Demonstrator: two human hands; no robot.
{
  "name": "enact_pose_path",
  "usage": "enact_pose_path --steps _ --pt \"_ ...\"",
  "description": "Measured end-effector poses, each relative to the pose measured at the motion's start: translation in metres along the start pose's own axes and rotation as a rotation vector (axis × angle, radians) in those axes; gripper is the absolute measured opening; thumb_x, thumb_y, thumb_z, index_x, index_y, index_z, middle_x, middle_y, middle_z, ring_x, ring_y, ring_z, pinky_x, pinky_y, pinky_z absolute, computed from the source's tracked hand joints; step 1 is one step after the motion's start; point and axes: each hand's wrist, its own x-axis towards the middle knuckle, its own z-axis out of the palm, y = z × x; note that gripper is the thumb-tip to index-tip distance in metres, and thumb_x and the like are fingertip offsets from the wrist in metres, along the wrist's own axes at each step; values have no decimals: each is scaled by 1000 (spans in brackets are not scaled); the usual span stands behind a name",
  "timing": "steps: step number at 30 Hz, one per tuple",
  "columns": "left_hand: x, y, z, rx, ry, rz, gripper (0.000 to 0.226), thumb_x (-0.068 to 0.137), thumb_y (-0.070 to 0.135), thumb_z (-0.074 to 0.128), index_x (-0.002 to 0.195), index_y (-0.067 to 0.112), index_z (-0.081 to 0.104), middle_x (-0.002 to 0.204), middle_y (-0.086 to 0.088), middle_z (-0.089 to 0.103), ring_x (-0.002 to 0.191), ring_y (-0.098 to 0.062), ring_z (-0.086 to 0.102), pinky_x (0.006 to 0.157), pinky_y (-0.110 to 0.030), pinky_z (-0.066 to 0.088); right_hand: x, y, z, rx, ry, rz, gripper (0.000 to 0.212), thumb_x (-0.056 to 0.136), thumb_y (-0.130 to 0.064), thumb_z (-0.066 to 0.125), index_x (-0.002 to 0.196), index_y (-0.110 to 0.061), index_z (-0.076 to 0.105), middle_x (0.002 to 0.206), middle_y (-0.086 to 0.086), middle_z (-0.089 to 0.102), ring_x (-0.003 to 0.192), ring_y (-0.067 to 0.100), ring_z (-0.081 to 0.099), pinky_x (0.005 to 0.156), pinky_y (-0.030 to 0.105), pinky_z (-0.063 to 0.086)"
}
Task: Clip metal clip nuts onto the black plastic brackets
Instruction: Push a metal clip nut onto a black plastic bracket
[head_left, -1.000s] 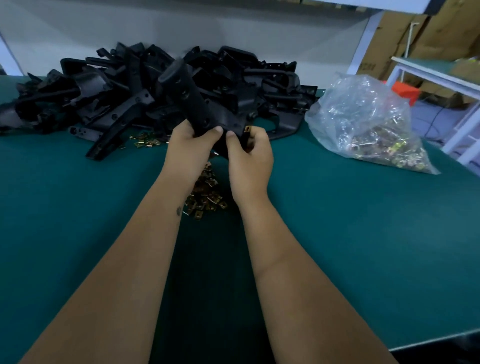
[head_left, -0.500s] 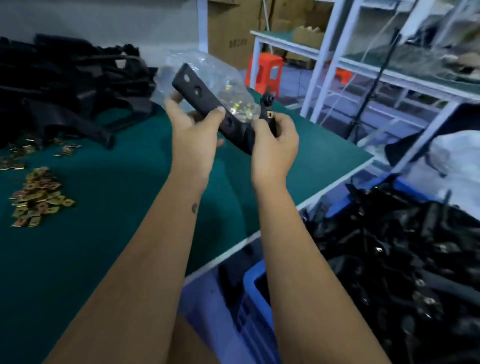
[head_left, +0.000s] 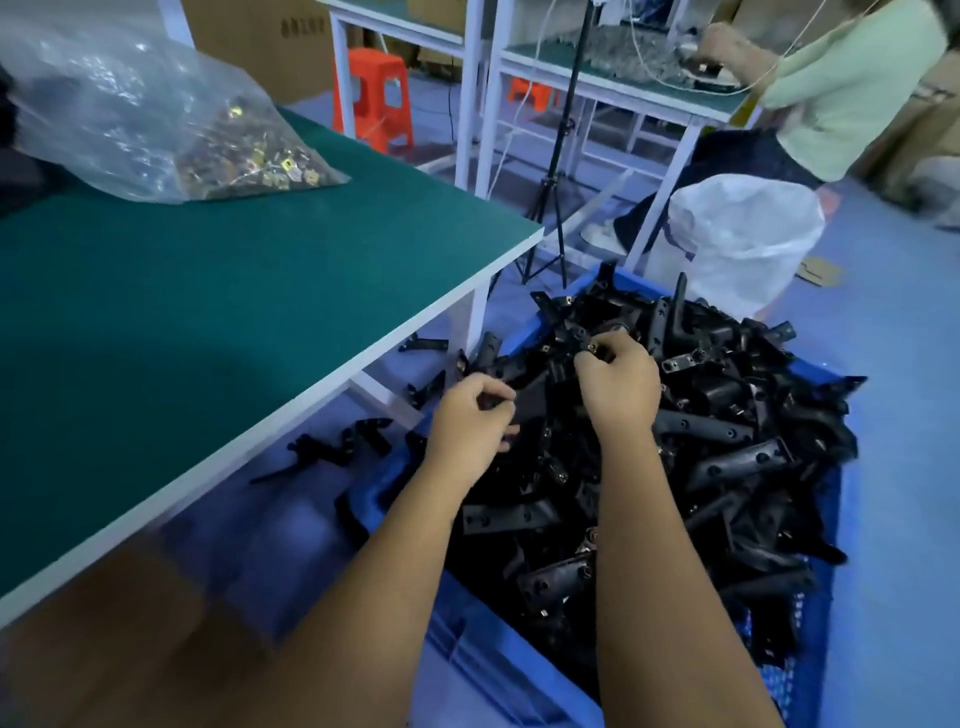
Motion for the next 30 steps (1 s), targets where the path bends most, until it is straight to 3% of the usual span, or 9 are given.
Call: enact_pose_path --steps 2,4,7,11,15,18,23,28,30 --pt "-3 -11 2 123 -129 -77 18 99 11 56 92 27 61 99 0 64 88 -19 69 68 -30 57 10 3 -9 -261 -130 -6 28 85 -22 60 112 -23 68 93 6 67 96 32 60 90 44 49" --pt "-6 -11 -2 272 -299 -196 13 100 18 56 99 30 61 99 -1 61 87 -19 61 66 -28 50 16 2 -13 -516 -222 69 25 89 -21 59 113 -22 66 114 12 61 124 39 46 109 50 33" --pt "-5 -1 -15 355 -369 -247 15 100 22 52 98 30 64 101 1 63 85 -15 57 61 -22 43 17 -12 -6 -633 -224 153 34 89 -24 58 122 -18 57 146 18 38 139 41 23 113 58 15" --pt "6 41 -34 103 -168 -45 23 101 16 46 92 31 61 97 5 69 81 -7 63 70 -23 47 10 -59 25 -461 -60 -20 44 91 -30 54 133 -18 52 147 16 37 140 38 21 115 57 11" --pt "12 96 -80 -22 30 211 31 97 7 46 85 28 65 76 9 64 66 -4 60 62 -19 49 -4 -137 63 -197 41 -178 41 93 -32 53 132 -23 54 144 11 43 137 31 29 110 47 16" --pt "7 114 -137 -23 198 280 31 95 5 44 85 27 64 71 8 62 64 -4 58 57 -18 46 -27 -197 94 -11 27 -305 38 91 -27 53 128 -22 57 137 9 49 131 29 36 107 44 20" --pt "-19 101 -234 -118 586 302 30 91 -4 39 79 19 55 65 3 56 53 -6 53 47 -16 40 -103 -278 160 102 -170 -601 33 89 -21 52 120 -18 63 129 7 54 125 28 41 99 37 27" --pt "-55 69 -323 -57 868 322 31 93 -4 43 79 20 56 73 -1 58 66 -11 59 63 -22 47 -181 -314 222 124 -498 -716 33 91 -21 54 122 -19 63 127 8 56 120 28 46 98 38 30" --pt "-71 57 -359 -69 1027 302 31 95 -2 45 79 22 57 71 2 60 62 -6 58 61 -19 47 -202 -318 243 94 -591 -772 33 92 -21 53 125 -18 60 125 9 56 117 29 48 97 39 33"
